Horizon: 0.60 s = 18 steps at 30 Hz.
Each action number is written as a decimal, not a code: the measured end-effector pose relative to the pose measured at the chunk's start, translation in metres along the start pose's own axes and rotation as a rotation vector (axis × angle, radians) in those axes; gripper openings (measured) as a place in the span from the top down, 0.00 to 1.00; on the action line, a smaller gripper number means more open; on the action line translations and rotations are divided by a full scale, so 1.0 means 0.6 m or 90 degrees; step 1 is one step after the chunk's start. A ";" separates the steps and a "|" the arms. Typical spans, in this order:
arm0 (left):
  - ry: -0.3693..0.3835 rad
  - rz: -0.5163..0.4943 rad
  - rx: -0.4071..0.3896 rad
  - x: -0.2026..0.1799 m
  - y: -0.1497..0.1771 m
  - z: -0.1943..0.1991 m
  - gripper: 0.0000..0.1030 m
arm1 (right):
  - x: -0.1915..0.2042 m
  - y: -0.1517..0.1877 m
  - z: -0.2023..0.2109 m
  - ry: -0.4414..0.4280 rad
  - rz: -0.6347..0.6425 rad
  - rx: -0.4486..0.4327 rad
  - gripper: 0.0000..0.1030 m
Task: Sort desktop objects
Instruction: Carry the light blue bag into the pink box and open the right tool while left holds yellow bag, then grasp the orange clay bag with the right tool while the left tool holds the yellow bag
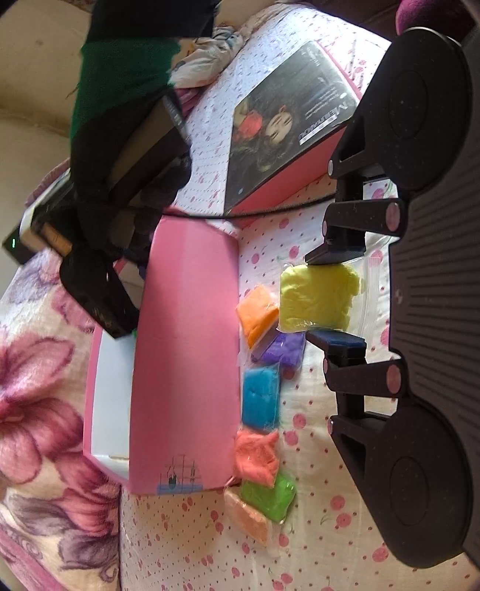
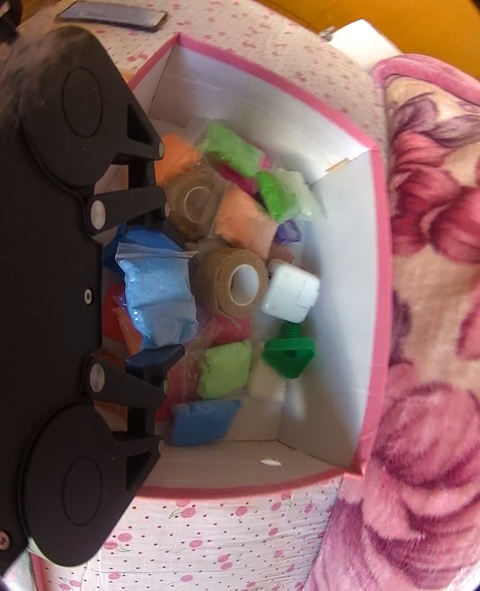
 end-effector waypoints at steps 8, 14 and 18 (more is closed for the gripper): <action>-0.006 0.008 -0.005 0.008 -0.002 0.002 0.66 | -0.001 0.002 0.040 0.005 -0.007 -0.042 0.29; -0.034 0.027 -0.015 0.029 -0.009 0.005 0.66 | 0.054 0.056 0.123 0.009 0.083 -0.139 0.29; -0.053 0.051 -0.026 0.048 -0.016 0.011 0.66 | 0.085 0.121 0.141 0.010 0.131 -0.161 0.29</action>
Point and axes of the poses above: each gripper's, at about its wrist camera, not at the fingertips, and z roughly against the way its jaws point, x to its left, y to its underside, the point moved 2 cm from there along -z, roughly the way its jaws point, and after that the axes turned 2 degrees about z, right-handed, at the moved point
